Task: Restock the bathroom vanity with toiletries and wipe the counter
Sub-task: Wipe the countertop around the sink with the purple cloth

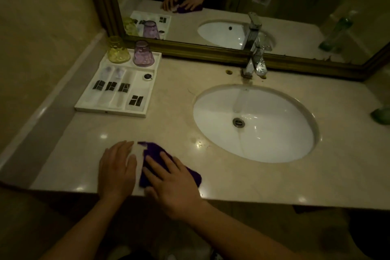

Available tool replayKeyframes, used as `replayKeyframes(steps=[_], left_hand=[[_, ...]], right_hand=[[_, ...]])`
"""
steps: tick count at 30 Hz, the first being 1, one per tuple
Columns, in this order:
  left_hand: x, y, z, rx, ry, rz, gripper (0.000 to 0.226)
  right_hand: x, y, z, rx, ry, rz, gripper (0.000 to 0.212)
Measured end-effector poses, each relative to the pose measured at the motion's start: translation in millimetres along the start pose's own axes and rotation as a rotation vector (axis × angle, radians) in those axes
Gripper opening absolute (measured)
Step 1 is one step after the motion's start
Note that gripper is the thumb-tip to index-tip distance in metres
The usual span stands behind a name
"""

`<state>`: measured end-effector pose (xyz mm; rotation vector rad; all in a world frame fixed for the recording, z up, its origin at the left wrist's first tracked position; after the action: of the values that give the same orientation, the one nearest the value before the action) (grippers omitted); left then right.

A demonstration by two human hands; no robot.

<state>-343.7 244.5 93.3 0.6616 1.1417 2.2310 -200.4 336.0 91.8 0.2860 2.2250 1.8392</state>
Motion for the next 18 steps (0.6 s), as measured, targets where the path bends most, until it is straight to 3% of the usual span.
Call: replayKeyframes(steps=[3,7,9,11,14,18], left_hand=[[-1.3,-3.4,0.1,0.078,-0.035,-0.036,0.054],[-1.3,-7.5,6.0,0.215,-0.068,-0.121,0.055],[-1.7,-9.1,7.7,0.26,-0.075,-0.151,0.055],[-1.0,-9.4,8.0,0.267,-0.073,-0.152,0.053],[-0.7,-8.2,7.7,0.269,-0.059,-0.14,0.043],[-0.6,-5.4,4.6,0.25,-0.078,-0.113,0.037]], right_hand=[[-44.9,4.2,45.5,-0.123,-0.053,0.05,0.047],[-65.9,23.9,118.2,-0.097,-0.465,0.045,0.052],[-51.2,29.5,118.0,-0.074,-0.615,0.087,0.05],[-21.5,30.9,86.0,-0.17,-0.556,0.133,0.042],[16.0,16.2,19.0,-0.182,-0.22,0.126,0.032],[0.5,-3.1,5.5,-0.034,-0.15,0.07,0.05]])
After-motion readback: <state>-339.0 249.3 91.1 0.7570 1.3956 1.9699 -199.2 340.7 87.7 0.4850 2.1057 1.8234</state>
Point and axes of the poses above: each hand's wrist, its own x-axis towards the middle knuckle, its own y-axis out of the back of the hand, z = x × y, the point moved 2 cm from there along x, towards the middle knuckle, and after that the axes turned 6 degrees about -y, right-handed, at the moved point
